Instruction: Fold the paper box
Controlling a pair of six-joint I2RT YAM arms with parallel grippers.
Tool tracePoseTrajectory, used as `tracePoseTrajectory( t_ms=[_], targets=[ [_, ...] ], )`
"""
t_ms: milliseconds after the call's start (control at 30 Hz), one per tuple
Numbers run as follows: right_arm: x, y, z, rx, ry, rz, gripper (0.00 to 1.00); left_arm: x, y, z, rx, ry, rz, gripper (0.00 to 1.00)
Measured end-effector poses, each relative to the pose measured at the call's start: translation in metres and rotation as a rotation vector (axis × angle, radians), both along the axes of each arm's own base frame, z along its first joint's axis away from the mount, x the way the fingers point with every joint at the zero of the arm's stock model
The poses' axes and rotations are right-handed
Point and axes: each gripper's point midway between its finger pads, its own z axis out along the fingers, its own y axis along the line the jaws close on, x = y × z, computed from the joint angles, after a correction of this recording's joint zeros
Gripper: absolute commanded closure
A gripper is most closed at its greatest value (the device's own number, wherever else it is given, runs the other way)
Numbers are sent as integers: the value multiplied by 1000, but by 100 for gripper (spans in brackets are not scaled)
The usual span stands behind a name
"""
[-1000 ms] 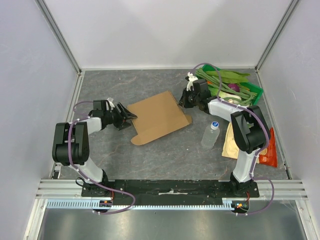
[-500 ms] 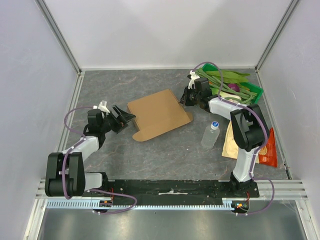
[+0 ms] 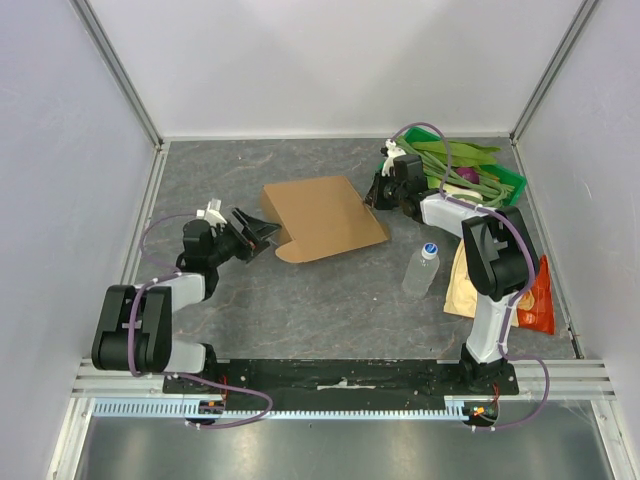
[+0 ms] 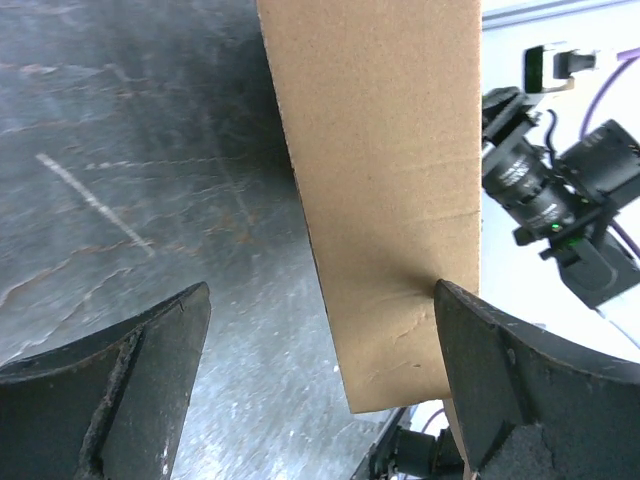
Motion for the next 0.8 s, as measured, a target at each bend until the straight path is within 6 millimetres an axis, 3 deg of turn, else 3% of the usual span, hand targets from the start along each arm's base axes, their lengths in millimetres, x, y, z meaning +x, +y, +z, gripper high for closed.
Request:
tracePoseTrajectory(
  t_ms=[333, 633, 800],
  targets=[
    [4, -8, -3, -38, -10, -27, 94, 10, -31, 37, -147, -138, -61, 1],
    [-19, -13, -28, -78, 89, -9, 92, 1, -41, 67, -218, -221, -81, 0],
    [-29, -11, -35, -92, 118, 12, 90, 11, -52, 80, -214, -213, -96, 1]
  ],
)
